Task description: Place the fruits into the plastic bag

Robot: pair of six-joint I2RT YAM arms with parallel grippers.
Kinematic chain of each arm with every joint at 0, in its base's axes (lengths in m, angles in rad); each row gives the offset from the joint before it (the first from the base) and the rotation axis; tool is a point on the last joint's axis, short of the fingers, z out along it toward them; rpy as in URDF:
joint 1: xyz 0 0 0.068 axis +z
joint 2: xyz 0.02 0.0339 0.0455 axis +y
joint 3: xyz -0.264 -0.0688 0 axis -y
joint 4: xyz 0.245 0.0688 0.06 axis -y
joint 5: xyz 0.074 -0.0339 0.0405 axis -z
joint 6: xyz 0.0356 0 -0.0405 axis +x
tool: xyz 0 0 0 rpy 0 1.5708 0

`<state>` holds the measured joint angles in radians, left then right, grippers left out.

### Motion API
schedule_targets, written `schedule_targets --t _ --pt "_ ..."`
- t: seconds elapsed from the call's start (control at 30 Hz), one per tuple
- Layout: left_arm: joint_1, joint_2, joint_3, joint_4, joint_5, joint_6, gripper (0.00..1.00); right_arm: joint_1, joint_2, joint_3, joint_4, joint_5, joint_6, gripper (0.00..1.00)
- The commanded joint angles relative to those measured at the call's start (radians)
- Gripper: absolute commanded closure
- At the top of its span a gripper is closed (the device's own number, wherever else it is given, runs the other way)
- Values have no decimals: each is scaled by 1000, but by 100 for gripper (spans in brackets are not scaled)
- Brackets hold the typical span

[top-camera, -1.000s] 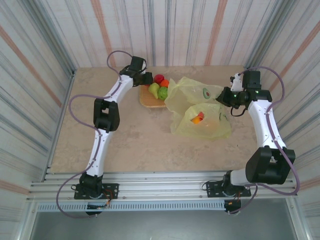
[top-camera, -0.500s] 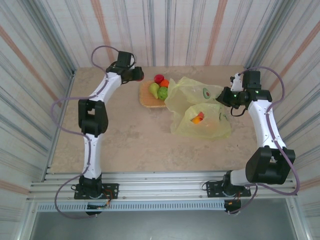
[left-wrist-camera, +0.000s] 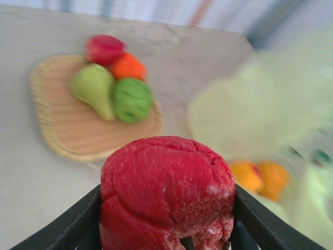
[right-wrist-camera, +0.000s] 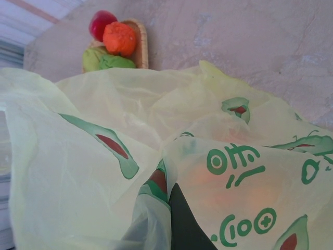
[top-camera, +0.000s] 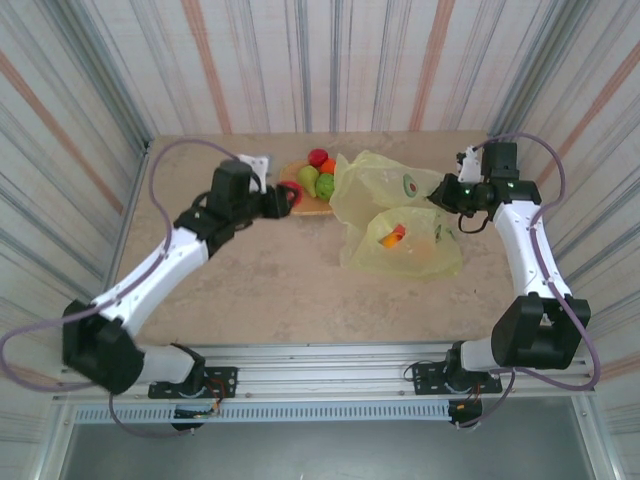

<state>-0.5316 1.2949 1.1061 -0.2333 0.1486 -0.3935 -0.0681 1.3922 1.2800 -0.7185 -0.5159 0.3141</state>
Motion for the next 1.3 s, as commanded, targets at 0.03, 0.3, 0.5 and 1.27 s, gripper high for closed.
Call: schedule_targets --t 0.03,0.3,0.5,1.27 --pt "-176 -105 -62 47 -44 -21 47 18 -28 -24 12 -38 23 100" --pt "-358 130 148 62 -95 64 47 66 -40 -22 11 -39 29 100" --pt "-327 273 223 48 -233 72 47 70 -63 -23 -12 -33 12 100" --pt "-337 794 567 139 -80 -40 38 85 -37 -60 47 -84 40 100"
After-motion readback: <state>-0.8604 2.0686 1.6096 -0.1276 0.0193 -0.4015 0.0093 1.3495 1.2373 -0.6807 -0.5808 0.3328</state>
